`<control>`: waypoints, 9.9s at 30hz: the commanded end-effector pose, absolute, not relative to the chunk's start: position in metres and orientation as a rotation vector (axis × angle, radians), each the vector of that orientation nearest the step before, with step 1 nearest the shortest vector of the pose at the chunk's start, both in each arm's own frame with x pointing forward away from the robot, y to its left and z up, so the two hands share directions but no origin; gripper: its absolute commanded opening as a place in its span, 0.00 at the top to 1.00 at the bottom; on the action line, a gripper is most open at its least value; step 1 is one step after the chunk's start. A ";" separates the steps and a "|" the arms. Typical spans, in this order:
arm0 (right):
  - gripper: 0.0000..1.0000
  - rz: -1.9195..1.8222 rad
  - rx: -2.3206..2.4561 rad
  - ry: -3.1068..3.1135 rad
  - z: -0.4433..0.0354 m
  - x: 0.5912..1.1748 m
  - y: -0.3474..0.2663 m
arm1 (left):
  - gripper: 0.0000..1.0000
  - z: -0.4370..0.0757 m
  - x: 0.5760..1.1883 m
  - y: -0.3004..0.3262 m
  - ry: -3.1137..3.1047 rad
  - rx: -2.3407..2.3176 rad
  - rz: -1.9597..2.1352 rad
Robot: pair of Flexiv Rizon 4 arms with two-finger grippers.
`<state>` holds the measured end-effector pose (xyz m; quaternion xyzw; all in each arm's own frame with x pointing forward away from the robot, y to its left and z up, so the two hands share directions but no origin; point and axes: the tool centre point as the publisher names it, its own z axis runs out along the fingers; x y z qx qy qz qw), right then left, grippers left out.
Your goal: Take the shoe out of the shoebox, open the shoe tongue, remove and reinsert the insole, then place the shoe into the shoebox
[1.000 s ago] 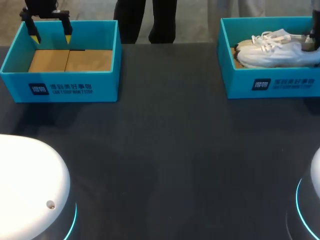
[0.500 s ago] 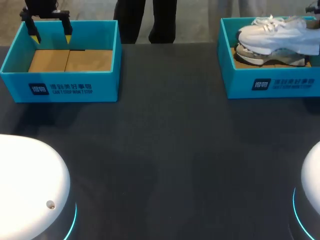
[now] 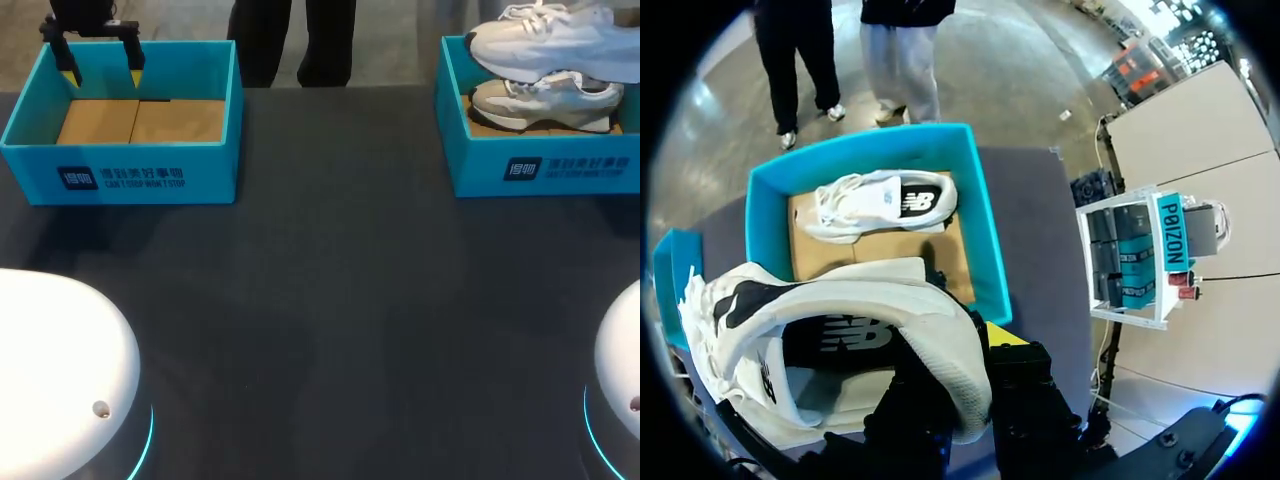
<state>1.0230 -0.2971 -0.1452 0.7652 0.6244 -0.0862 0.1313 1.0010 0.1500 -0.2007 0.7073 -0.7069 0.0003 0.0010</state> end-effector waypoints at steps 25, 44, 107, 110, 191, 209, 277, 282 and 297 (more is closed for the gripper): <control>1.00 -0.194 2.237 1.812 -0.138 1.016 -0.295 | 0.00 -0.201 1.001 0.150 -2.220 2.221 0.000; 1.00 -0.194 2.237 1.812 -0.138 1.016 -0.295 | 0.00 -0.201 1.001 0.150 -2.220 2.221 0.000; 1.00 -0.388 2.155 1.811 -0.117 0.839 -0.013 | 0.00 -0.201 1.001 0.150 -2.220 2.221 0.000; 1.00 -0.377 2.174 1.806 -0.120 0.830 -0.001 | 0.00 -0.201 1.001 0.150 -2.220 2.221 0.000; 1.00 -0.300 2.115 1.883 -0.351 0.779 0.079 | 0.00 -0.201 1.001 0.150 -2.220 2.221 0.000; 1.00 -0.319 2.139 1.825 -0.374 0.782 0.074 | 0.00 -0.201 1.001 0.150 -2.220 2.221 0.000; 0.00 0.282 1.347 2.665 -0.222 0.816 0.100 | 0.00 -0.201 1.001 0.150 -2.220 2.221 0.000; 0.00 0.320 1.031 2.770 -0.222 0.815 0.101 | 0.00 -0.201 1.001 0.150 -2.220 2.221 0.000; 0.00 0.432 0.047 2.947 -0.225 0.815 0.085 | 0.00 -0.201 1.001 0.150 -2.220 2.221 0.000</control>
